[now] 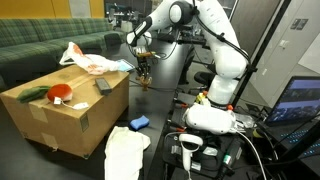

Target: Swap the things on the box with the things on the table

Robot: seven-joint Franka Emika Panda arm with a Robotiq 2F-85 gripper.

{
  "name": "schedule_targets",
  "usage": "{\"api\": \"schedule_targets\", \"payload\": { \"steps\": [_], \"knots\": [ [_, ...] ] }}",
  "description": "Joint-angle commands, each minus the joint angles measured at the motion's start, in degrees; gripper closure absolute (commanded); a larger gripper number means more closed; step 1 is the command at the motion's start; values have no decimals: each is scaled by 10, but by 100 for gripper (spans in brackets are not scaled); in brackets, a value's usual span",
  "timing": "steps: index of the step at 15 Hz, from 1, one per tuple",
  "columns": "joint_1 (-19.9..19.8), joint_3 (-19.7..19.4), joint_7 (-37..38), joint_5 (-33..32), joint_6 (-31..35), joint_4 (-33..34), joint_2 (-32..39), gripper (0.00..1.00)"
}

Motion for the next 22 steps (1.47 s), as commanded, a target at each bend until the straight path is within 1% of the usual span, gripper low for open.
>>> {"api": "schedule_targets", "payload": {
  "steps": [1, 4, 7, 10, 12, 14, 16, 18, 22],
  "knots": [
    [31, -20, 51, 11, 96, -135, -135, 98],
    [59, -25, 84, -3, 178, -210, -224, 98],
    [97, -24, 116, -27, 256, -290, -311, 98],
    [131, -17, 161, -67, 312, -354, -398, 98],
    [147, -6, 188, -97, 353, -382, -439, 98],
    [156, 8, 216, -126, 386, -401, -473, 98],
    [157, 26, 240, -151, 414, -414, -501, 98],
    [156, 49, 269, -181, 439, -415, -514, 98],
    [160, 101, 316, -246, 455, -396, -521, 98]
  ]
}}
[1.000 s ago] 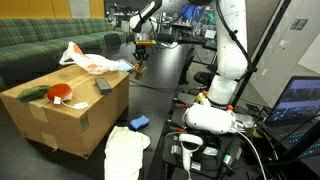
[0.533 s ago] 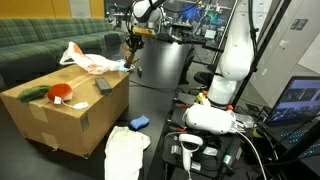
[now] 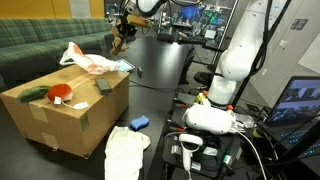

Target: Swap the things on the box with the things on the table

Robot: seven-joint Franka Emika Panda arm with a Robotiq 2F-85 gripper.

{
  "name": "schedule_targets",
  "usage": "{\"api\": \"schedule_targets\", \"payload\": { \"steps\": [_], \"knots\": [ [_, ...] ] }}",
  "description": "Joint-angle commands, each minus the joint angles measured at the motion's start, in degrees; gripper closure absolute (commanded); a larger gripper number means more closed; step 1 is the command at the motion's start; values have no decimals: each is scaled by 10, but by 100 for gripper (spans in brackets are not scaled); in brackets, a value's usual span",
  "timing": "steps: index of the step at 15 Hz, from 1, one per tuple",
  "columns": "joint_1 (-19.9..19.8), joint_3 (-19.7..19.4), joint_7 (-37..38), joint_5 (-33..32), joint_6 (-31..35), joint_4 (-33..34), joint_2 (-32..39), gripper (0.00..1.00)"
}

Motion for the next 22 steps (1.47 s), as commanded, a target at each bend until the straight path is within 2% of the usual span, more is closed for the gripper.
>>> {"api": "schedule_targets", "payload": {
  "steps": [1, 3, 6, 8, 9, 12, 17, 22],
  "knots": [
    [7, 45, 43, -58, 26, 12, -7, 98],
    [15, 60, 17, -62, 12, 104, 66, 98],
    [40, 69, -38, -65, -13, 181, 123, 98],
    [48, 80, -65, -94, -49, 244, 177, 98],
    [72, 64, -88, -95, -75, 276, 203, 98],
    [104, 55, -148, -106, -145, 348, 265, 98],
    [149, 44, -235, -145, -227, 373, 282, 98],
    [163, 48, -297, -201, -242, 348, 245, 98]
  ]
}}
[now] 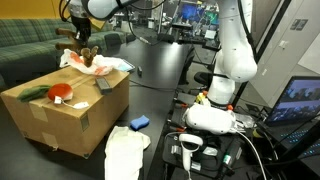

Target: Swap the things on the box with the things on the table

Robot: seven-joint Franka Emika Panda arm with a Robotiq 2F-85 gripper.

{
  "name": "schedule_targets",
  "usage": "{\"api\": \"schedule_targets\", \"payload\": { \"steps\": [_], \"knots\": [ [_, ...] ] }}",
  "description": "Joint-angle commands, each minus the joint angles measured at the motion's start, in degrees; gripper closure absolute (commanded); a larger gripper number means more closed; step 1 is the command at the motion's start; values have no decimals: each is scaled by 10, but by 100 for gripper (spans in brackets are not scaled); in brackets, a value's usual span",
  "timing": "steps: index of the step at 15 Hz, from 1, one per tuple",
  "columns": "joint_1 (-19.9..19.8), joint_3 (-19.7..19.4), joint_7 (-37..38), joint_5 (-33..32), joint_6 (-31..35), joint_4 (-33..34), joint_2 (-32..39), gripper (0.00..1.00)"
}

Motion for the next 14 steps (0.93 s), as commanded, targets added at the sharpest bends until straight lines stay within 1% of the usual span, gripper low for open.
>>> {"api": "schedule_targets", "payload": {
  "steps": [1, 3, 6, 9, 11, 14],
  "knots": [
    [9, 0, -59, -24, -11, -8, -36, 98],
    [10, 8, -83, -23, -6, -13, -50, 98],
    [7, 26, -141, -5, -8, -8, -62, 98],
    [11, 40, -175, -4, -18, -6, -72, 98],
    [14, 51, -202, 1, -30, 1, -69, 98],
    [24, 59, -224, -8, -61, 30, -36, 98]
  ]
}}
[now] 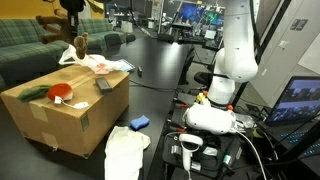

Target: Swap the things on the box with the things on the table

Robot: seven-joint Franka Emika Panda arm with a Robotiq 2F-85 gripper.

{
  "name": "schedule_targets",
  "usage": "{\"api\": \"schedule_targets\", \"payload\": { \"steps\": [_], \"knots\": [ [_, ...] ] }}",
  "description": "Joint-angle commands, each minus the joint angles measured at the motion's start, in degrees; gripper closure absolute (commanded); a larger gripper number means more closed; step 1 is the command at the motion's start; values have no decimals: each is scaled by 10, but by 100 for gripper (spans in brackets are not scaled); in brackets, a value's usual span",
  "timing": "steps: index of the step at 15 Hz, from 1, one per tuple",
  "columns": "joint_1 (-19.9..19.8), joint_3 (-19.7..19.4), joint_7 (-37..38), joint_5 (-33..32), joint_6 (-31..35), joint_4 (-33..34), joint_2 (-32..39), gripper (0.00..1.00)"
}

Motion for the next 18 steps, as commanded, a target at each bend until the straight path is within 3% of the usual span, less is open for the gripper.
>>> {"api": "schedule_targets", "payload": {
  "steps": [1, 10, 11, 13, 18],
  "knots": [
    [10, 7, -45, 1, -40, 35, 30, 98],
    [28, 4, -115, 2, -143, 122, 135, 95],
    [30, 3, -118, 0, -151, 127, 138, 65],
    [34, 3, -125, -1, -164, 134, 142, 59],
    [42, 3, -119, -8, -173, 131, 127, 21]
  ]
}}
